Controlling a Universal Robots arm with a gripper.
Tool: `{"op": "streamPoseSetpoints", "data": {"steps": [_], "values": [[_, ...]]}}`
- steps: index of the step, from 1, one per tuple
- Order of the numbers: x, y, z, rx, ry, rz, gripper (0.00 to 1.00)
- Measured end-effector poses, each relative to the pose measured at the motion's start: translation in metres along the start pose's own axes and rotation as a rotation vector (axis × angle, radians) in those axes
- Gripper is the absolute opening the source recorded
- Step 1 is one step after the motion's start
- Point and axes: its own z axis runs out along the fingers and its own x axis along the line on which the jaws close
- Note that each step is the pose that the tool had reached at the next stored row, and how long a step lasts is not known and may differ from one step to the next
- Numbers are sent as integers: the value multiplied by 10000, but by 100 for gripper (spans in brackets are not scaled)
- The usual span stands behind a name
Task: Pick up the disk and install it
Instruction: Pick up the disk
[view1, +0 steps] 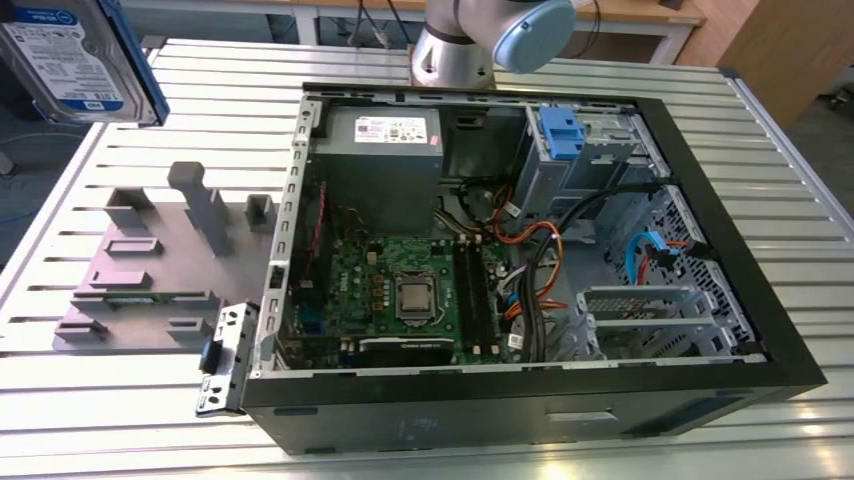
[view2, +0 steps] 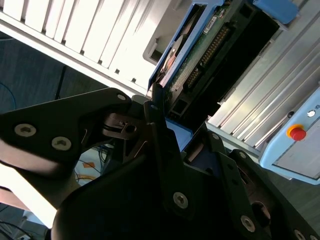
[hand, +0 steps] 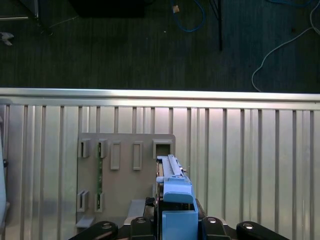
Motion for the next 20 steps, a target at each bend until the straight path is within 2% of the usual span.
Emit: {"op": "streamPoseSetpoints", "data": {"steps": [20], "values": [[-1,1,-54,-1,1,0,37]]}}
